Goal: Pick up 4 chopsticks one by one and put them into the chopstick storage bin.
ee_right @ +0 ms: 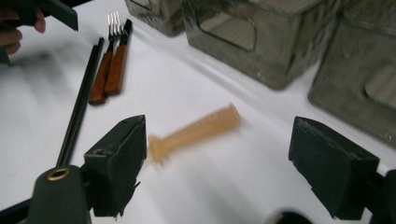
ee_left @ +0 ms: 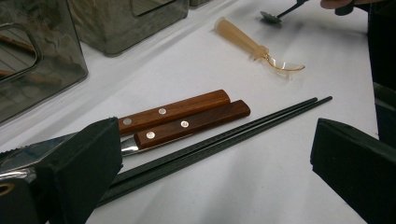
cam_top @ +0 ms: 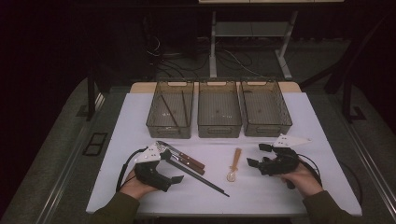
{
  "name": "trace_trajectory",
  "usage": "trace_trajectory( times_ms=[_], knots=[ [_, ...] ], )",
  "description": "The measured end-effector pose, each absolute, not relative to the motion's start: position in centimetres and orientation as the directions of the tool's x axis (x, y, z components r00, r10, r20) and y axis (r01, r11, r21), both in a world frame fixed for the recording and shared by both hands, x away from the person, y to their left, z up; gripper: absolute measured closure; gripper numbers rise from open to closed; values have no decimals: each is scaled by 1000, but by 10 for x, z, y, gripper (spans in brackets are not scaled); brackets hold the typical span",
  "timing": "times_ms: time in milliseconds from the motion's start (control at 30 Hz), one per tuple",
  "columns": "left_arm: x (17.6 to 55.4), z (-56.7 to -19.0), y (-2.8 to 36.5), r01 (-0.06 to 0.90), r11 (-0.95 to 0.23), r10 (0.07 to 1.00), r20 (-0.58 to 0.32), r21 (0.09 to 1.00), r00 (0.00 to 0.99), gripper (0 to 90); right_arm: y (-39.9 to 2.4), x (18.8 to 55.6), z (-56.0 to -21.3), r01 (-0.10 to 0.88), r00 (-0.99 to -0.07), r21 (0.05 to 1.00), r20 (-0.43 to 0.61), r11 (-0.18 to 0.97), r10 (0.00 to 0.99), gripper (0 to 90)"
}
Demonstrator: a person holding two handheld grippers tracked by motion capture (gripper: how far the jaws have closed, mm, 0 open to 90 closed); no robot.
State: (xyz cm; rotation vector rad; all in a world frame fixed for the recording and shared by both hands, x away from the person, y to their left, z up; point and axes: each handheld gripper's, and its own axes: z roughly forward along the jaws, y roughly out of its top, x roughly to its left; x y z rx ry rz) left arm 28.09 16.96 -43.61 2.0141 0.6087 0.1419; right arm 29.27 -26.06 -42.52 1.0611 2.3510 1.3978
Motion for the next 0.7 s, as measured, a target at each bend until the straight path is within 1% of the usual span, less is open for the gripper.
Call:
trace_trajectory(
  times_ms=[167,267,333,400,467,633,700],
  knots=[
    [279,-434,170,346,-396,492,-122,851,862,64,-271,280,-433,474,-718,825,161,307,677,180],
    [279,-432,172,341,-390,500,-114,855,859,141,-275,274,-436,468,-717,822,138,325,683,180],
    [280,-431,173,339,-392,502,-110,855,858,165,-279,270,-438,467,-716,819,127,335,686,180],
    [282,-430,174,333,-394,500,-104,857,860,227,-283,266,-440,472,-713,813,124,342,690,180],
    [285,-429,176,330,-403,499,-97,854,861,310,-287,263,-439,469,-715,813,121,345,688,180],
    [294,-427,178,316,-429,499,-70,846,864,599,-292,259,-439,476,-707,813,126,336,696,180],
    [300,-427,178,338,-439,518,-72,832,852,701,-291,260,-439,474,-707,814,124,336,696,180]
  ],
)
